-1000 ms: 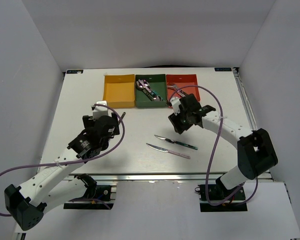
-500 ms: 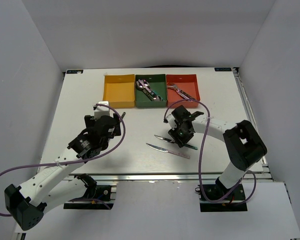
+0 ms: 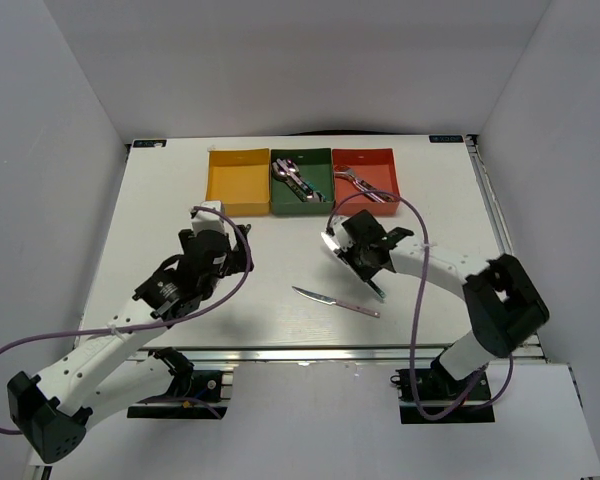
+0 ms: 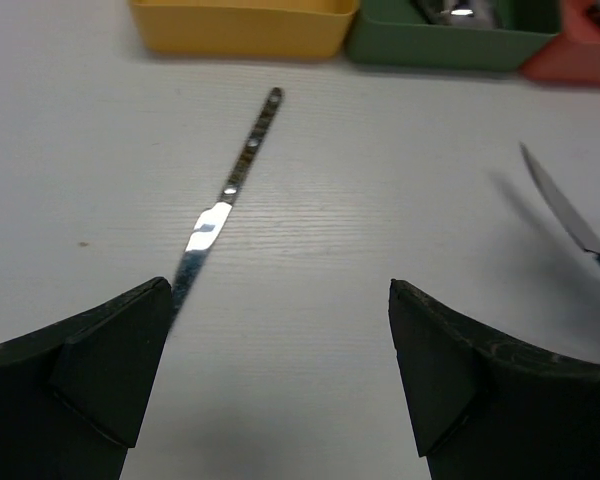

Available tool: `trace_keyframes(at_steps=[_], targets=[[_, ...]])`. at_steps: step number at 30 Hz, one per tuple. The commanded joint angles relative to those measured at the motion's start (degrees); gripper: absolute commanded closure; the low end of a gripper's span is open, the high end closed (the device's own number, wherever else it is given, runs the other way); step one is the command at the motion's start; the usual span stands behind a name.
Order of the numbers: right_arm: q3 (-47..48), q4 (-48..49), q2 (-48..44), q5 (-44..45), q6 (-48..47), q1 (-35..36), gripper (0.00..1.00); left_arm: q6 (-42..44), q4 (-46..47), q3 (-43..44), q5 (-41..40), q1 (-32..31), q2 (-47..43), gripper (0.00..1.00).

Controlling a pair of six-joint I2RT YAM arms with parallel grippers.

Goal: Sort the eating utensils into containers

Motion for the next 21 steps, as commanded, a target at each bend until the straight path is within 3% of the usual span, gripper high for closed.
trace_keyframes(at_steps=[1, 4, 5, 6, 10, 13, 17, 18, 21], targets=[[2.05, 4.42, -9.32, -3.41, 3.61, 1.64, 1.0, -8.29, 16.0, -2.67, 17.66, 0.15, -3.84, 0.02], [1.09, 9.68, -14.68, -12.01, 9.94, 3.91, 1.0, -16.22, 29.49, -6.99, 27.36, 0.15, -5.35, 0.02], [0.56, 11.79, -17.13, -12.49, 12.04, 4.88, 1.0, -17.8, 36.32, -8.31, 28.0, 0.15, -4.91, 0.02], [-0.05, 14.68, -18.8, -13.27, 15.46, 6.63, 1.0, -19.3, 37.51, -7.19, 27.58, 0.15, -2.82, 0.02], [-0.23, 19.09, -20.58, -12.59, 22.15, 10.5, 1.0, -19.49, 36.91, -4.02, 26.61, 0.15, 3.6, 0.06], [1.26, 19.1, -20.4, -9.95, 23.83, 13.76, 1.0, -19.31, 37.71, -2.96, 25.73, 0.15, 5.72, 0.16], [3.28, 19.37, -19.27, -10.56, 24.37, 16.4, 1.0, -18.26, 34.36, -1.73, 23.44, 0.15, 7.66, 0.18], [4.33, 19.28, -18.83, -10.73, 24.28, 16.93, 1.0, -18.08, 34.28, -1.73, 23.27, 0.15, 7.92, 0.2], [5.83, 19.19, -17.33, -10.38, 24.02, 18.69, 1.0, -17.38, 33.66, -2.17, 22.48, 0.23, 8.63, 0.5]])
